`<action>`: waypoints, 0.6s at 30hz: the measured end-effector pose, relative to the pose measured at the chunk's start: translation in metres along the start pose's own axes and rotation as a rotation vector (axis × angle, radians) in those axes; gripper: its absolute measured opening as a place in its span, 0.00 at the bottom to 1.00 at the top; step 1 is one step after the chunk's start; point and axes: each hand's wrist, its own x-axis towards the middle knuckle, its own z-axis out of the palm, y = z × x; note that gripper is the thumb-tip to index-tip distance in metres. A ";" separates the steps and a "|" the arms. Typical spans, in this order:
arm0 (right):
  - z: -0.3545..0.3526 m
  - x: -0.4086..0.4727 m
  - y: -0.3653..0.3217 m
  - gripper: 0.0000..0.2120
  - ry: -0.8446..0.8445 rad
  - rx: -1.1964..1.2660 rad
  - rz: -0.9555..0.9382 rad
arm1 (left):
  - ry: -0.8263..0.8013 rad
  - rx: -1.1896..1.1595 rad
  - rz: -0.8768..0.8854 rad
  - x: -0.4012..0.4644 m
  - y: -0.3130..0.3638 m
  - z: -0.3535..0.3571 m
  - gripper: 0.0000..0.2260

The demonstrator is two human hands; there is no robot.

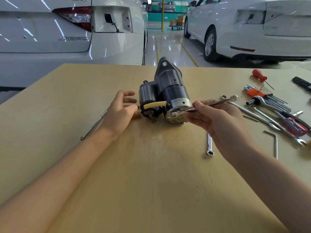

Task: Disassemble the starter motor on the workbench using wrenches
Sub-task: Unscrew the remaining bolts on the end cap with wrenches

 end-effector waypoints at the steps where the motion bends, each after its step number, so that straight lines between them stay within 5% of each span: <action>1: 0.000 0.000 0.000 0.05 0.002 0.017 0.003 | -0.015 -0.049 -0.026 0.001 0.000 0.001 0.19; 7: 0.003 -0.003 0.003 0.03 0.025 -0.060 -0.109 | -0.155 -0.358 -0.110 0.005 -0.003 0.005 0.17; 15: 0.038 0.000 -0.009 0.04 -0.134 -1.165 -0.757 | -0.174 -0.435 -0.145 0.009 -0.005 0.002 0.15; 18: 0.055 -0.008 -0.002 0.04 -0.243 -1.408 -0.870 | -0.169 -0.458 -0.123 0.007 -0.004 0.003 0.15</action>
